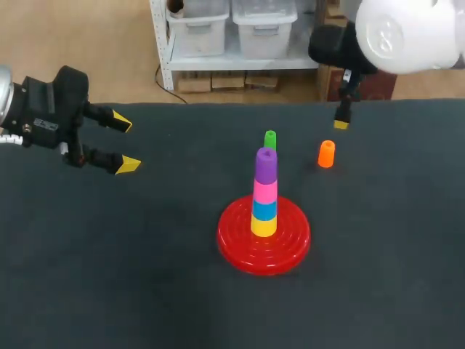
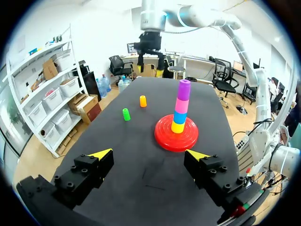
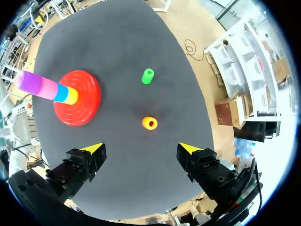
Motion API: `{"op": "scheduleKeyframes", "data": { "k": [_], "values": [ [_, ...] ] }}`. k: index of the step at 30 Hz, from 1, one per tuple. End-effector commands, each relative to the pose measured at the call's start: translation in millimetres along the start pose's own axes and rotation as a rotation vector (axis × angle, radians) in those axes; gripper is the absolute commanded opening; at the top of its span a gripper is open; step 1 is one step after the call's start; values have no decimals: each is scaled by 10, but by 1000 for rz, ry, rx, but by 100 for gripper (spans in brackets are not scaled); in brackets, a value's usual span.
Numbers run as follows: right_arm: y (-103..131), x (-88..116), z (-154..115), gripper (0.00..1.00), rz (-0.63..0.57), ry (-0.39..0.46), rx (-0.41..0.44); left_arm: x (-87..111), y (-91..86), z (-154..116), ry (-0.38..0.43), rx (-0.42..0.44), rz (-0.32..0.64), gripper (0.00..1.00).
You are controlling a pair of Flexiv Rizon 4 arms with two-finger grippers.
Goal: Pick up and stack the cylinders on the red base in this order: pink,purple,orange,green
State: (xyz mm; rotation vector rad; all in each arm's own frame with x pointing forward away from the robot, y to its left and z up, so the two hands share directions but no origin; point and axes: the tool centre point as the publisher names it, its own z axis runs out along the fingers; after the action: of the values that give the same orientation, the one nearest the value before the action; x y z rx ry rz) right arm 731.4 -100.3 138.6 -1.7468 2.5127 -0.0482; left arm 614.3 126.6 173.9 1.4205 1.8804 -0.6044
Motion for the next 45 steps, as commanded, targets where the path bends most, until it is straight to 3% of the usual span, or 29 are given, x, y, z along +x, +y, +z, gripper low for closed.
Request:
{"op": "scheduleKeyframes", "data": {
  "k": [1, 14, 39, 43, 45],
  "values": [
    [-187, -124, 348, 100, -2, 24, -30, 20, -1, 4, -5, -2, 3, 100],
    [-147, -55, 899, 100, 50, 56, -111, 20, -1, 4, -5, -2, 3, 100],
    [-120, -60, 1130, 100, 68, 94, -109, 20, -1, 4, -5, -2, 3, 100],
    [-119, -74, 1148, 93, 66, 96, -109, 20, -1, 4, -5, -2, 3, 100],
    [-118, -79, 1156, 79, 65, 97, -109, 20, -1, 4, -5, -2, 3, 100]
  ]
}}
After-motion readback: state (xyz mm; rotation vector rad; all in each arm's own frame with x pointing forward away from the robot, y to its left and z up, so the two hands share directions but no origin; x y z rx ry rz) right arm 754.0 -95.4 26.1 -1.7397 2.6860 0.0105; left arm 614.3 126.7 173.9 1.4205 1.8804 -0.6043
